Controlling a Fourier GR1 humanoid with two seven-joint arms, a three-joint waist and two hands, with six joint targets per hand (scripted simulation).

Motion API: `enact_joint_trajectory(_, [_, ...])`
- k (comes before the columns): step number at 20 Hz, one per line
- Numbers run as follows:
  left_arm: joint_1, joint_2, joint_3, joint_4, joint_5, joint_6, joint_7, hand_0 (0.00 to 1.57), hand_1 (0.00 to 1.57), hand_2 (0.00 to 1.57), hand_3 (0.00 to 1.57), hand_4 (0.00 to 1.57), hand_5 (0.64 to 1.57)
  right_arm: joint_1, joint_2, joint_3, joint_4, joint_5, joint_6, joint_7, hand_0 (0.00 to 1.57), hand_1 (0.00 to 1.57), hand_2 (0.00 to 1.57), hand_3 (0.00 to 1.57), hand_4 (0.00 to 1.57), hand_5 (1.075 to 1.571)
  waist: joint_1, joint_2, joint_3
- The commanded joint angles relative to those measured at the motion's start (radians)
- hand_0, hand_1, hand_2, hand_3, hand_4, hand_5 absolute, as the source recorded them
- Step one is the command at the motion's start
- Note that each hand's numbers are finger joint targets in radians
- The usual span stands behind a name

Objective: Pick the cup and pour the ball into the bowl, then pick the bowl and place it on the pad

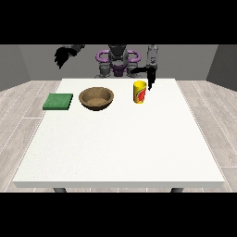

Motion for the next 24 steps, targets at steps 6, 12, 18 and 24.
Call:
enact_joint_trajectory(6, [-0.067, -0.011, 0.015, 0.271, -0.011, -0.041, -0.103, 0.0, 0.0, 0.0, 0.0, 0.16, 1.432, 0.007, -0.071, -0.082, 0.199, -0.04, 0.099, -0.063, 0.0, 0.0, 0.0, 0.0, 0.67, 1.562, 0.021, -0.082, 0.0006])
enact_joint_trajectory(12, [-0.199, 0.01, 0.1, 0.494, 0.007, -0.032, -0.258, 0.0, 0.0, 0.0, 0.0, 0.21, 1.435, -0.048, -0.096, -0.103, 0.25, -0.045, 0.13, -0.136, 0.0, 0.0, 0.0, 0.0, 0.67, 1.563, -0.009, -0.004, 0.0004])
enact_joint_trajectory(18, [-0.202, 0.011, 0.151, 0.677, -0.032, 0.087, -0.423, 0.92, 0.92, 1.32, 1.38, 1.24, 1.538, -0.083, -0.115, -0.073, 0.056, -0.101, 0.111, 0.051, 0.0, 0.0, 0.0, 0.0, 0.66, 1.569, -0.113, 0.032, -0.0009])
enact_joint_trajectory(24, [-0.239, 0.019, 0.165, 0.729, -0.07, 0.22, -0.401, 1.28, 1.28, 1.57, 1.57, 1.37, 1.457, -0.019, -0.131, -0.104, 0.084, -0.136, 0.162, 0.018, 0.0, 0.0, 0.0, 0.16, 0.64, 1.568, -0.131, -0.002, 0.0002])
